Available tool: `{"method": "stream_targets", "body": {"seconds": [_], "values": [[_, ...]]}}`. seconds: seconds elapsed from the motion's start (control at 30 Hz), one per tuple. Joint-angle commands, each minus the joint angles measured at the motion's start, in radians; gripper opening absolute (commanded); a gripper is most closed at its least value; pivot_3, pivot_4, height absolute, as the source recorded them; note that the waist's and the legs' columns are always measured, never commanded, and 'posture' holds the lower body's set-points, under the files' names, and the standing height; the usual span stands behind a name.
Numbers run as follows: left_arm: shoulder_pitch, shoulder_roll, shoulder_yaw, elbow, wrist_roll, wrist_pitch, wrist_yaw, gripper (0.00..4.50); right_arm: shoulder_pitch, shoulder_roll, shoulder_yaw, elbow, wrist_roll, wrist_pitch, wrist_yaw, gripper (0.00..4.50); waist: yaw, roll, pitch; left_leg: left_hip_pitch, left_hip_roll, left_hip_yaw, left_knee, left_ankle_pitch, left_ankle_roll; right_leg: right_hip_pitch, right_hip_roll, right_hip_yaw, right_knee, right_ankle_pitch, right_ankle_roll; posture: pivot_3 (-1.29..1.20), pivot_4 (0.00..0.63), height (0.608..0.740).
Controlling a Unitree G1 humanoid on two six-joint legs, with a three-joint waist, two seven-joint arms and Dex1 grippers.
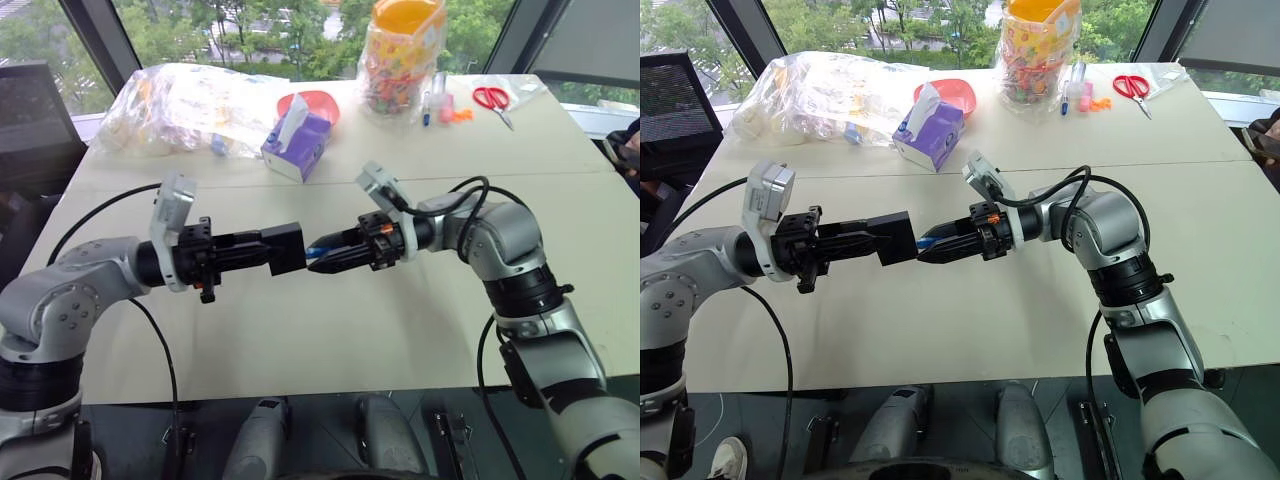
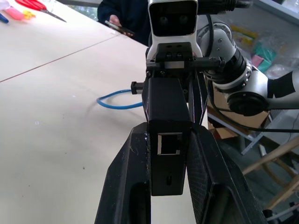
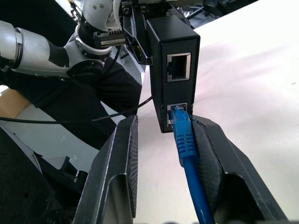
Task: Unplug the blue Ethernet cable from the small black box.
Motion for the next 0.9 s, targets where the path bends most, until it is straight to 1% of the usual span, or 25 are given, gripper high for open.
{"method": "stream_targets", "body": {"seconds": [0.03, 0.27, 0.4, 0.5, 0.63, 0.73, 0.9], "values": [[-0.021, 0.004, 0.013, -0.017, -0.009, -0.019, 0.006, 0.45, -0.023, 0.015, -0.009, -0.030, 0.028, -0.008, 0.013, 0.02, 0.000, 0.000, 0.000, 0.000, 0.000, 0.000, 0.000, 0.000, 0.000, 0.000, 0.000, 0.000, 0.000, 0.000, 0.000, 0.00, 0.150, 0.726], [-0.022, 0.009, 0.014, -0.020, -0.012, -0.016, 0.005, 0.45, -0.025, 0.015, -0.010, -0.026, 0.028, -0.010, 0.016, 0.02, 0.000, 0.000, 0.000, 0.000, 0.000, 0.000, 0.000, 0.000, 0.000, 0.000, 0.000, 0.000, 0.000, 0.000, 0.000, 0.00, 0.150, 0.726], [-0.016, 0.027, 0.013, -0.031, -0.014, -0.013, -0.011, 0.45, -0.026, 0.008, -0.008, -0.009, 0.017, -0.019, 0.021, 0.02, -0.001, 0.000, 0.000, 0.000, 0.000, 0.000, 0.000, 0.000, 0.000, 0.000, 0.000, 0.000, 0.000, 0.000, 0.000, 0.00, 0.150, 0.726], [0.014, 0.065, 0.002, -0.051, 0.017, -0.032, -0.046, 0.45, -0.035, -0.009, -0.008, 0.056, -0.020, -0.046, 0.020, 0.02, -0.001, 0.000, 0.000, 0.000, 0.000, 0.000, 0.000, 0.000, 0.000, 0.000, 0.000, 0.000, 0.000, 0.000, 0.000, 0.00, 0.150, 0.726], [0.055, 0.105, -0.014, -0.051, 0.082, -0.093, -0.083, 0.45, -0.053, -0.048, -0.025, 0.194, -0.059, -0.092, 0.031, 0.02, -0.001, 0.000, 0.000, 0.000, 0.000, 0.000, 0.000, 0.000, 0.000, 0.000, 0.000, 0.000, 0.000, 0.000, 0.000, 0.00, 0.150, 0.726], [0.058, 0.106, -0.010, -0.045, 0.095, -0.116, -0.086, 0.45, -0.062, -0.080, -0.032, 0.290, -0.100, -0.144, 0.037, 0.02, 0.009, 0.000, 0.000, 0.000, 0.000, 0.001, 0.001, 0.000, 0.000, 0.000, 0.000, 0.000, 0.000, 0.000, 0.000, 0.00, 0.150, 0.726], [0.066, 0.104, -0.010, -0.040, 0.117, -0.141, -0.087, 0.45, -0.080, -0.091, -0.062, 0.412, -0.159, -0.253, 0.021, 0.02, -0.002, 0.000, 0.000, -0.001, 0.000, 0.001, 0.001, 0.000, 0.000, 0.000, 0.000, 0.000, 0.000, 0.000, 0.000, 0.00, 0.150, 0.726]]}}
